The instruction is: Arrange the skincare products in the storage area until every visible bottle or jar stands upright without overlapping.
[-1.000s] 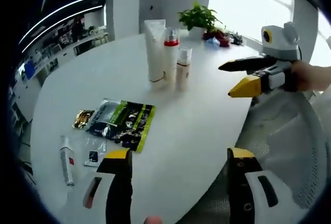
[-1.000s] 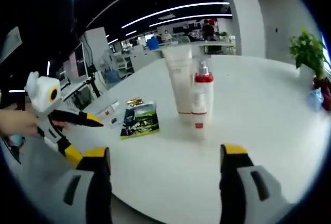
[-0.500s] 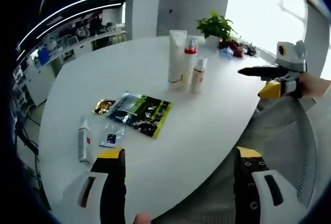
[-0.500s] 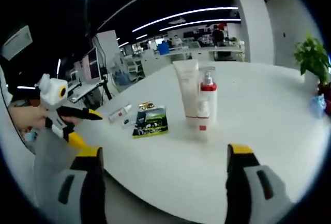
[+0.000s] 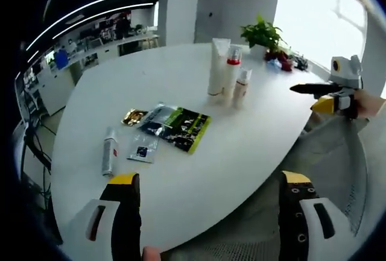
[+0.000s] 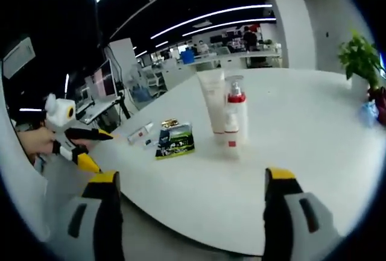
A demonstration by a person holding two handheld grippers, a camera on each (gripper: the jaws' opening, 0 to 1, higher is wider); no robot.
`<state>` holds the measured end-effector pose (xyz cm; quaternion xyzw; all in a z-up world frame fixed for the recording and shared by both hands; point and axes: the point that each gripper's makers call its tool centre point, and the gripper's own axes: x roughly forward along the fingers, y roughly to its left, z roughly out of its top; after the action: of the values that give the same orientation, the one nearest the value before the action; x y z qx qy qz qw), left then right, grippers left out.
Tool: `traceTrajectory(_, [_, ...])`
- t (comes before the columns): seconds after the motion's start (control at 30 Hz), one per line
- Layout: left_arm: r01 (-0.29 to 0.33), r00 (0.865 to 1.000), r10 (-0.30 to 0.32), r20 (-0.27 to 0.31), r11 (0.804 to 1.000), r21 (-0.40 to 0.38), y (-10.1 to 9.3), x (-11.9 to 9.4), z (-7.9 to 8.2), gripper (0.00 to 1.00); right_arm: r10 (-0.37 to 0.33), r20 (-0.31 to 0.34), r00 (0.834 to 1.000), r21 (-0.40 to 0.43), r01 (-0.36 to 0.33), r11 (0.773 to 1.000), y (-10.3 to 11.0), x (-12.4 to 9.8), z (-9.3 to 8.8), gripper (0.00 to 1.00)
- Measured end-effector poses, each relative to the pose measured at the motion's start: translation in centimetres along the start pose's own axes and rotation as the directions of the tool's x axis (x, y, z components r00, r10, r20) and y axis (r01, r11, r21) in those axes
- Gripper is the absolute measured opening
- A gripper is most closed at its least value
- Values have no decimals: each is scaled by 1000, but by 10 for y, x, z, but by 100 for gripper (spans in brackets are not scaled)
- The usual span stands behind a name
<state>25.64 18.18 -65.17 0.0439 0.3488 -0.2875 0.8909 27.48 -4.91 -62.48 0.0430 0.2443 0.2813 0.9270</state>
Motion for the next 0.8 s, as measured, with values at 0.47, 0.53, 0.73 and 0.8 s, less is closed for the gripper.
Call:
traceTrajectory(0.47, [-8,1000,8,-6,1000,-19,5,1,-1,97,-9,26,1000,31,8,999,-5,2,2,100])
traceTrajectory(0.53, [-8,1000,7,-7,1000,-28,5,1,-1,97,-8,20,1000,27,7,1000,-4,2,1,100])
traceTrajectory(0.73, [-22,1000,22,-1,997,-77,18,4,4,97,-8,24,1000,55,7,998,-6,2,1,100])
traceTrajectory(0.8, [-31,999,31,-10,997,-72,23,5,5,97,-10,31,999,63,8,998,-7,2,2,100])
